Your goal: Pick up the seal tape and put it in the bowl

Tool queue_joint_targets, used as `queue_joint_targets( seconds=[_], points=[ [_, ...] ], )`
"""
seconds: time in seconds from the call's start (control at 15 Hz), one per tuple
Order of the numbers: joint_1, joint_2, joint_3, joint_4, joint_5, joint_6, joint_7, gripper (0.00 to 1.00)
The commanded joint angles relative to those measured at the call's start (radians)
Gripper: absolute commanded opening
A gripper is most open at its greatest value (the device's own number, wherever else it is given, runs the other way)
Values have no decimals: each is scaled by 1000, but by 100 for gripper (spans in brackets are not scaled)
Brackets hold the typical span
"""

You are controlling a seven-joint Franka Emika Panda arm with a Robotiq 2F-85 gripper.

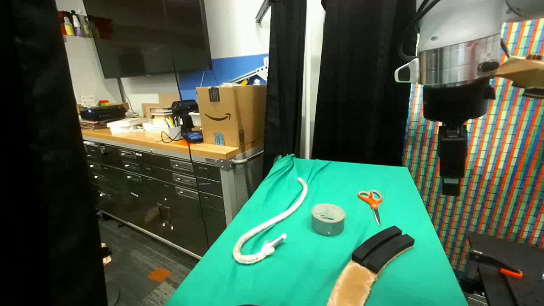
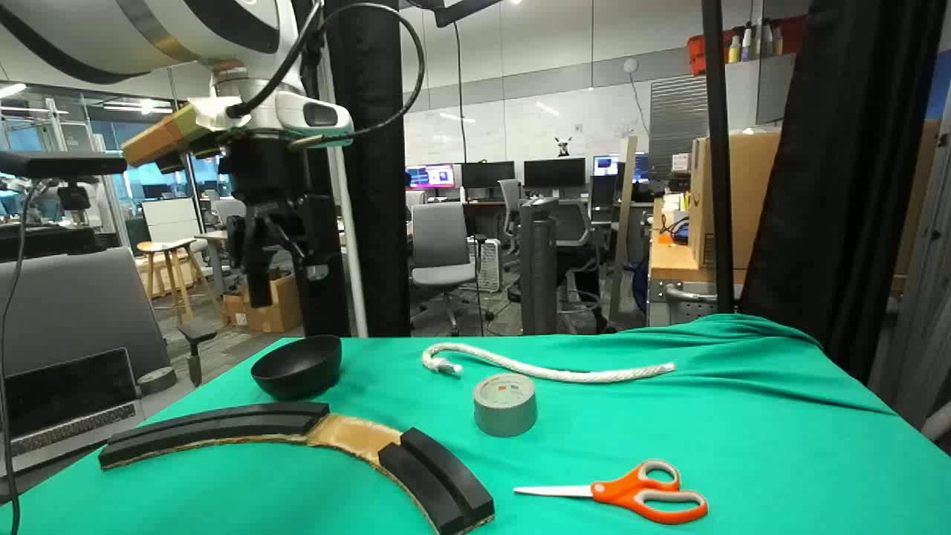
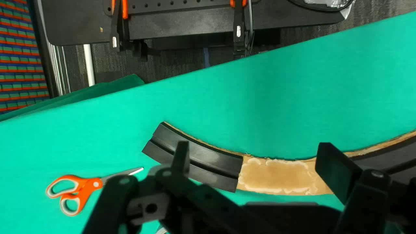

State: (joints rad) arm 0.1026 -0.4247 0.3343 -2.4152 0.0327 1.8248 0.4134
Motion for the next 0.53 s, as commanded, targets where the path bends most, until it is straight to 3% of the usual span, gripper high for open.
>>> queue_joint_targets(
  seconds=[0.0,0.47],
  points=[
    [21,3,-19,5,-8,-1,7,100],
    [21,2,-19,14,-8,-1,7,100]
  ],
)
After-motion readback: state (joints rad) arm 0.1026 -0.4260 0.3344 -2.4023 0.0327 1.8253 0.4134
